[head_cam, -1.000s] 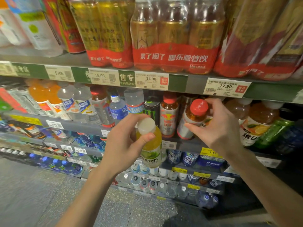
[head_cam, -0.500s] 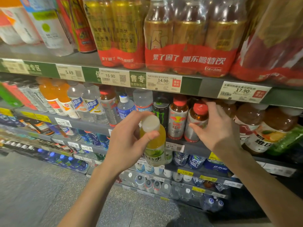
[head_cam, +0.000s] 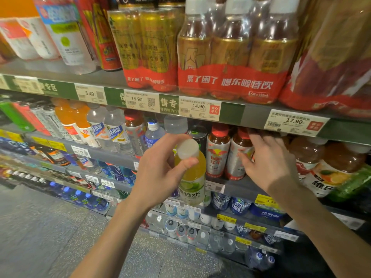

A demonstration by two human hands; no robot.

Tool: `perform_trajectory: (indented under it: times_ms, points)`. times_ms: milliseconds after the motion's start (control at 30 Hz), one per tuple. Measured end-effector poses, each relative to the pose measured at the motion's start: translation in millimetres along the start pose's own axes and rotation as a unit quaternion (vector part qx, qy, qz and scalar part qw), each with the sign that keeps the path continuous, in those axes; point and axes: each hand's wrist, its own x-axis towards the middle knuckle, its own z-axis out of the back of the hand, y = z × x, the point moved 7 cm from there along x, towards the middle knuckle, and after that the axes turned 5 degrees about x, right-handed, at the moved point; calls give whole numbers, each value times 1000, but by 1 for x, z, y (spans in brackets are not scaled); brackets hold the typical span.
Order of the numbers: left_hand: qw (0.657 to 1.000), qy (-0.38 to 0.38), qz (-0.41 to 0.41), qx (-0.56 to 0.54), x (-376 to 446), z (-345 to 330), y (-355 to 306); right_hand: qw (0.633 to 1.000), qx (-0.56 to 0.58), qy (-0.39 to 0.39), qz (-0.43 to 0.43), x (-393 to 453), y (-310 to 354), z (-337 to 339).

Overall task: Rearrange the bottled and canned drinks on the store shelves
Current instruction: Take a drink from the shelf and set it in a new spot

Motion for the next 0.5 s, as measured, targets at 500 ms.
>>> perform_trajectory:
  times_ms: [500]
  points:
    - [998, -41, 1, 47, 13, 15, -28, 911, 279, -161, 258, -41, 20, 13]
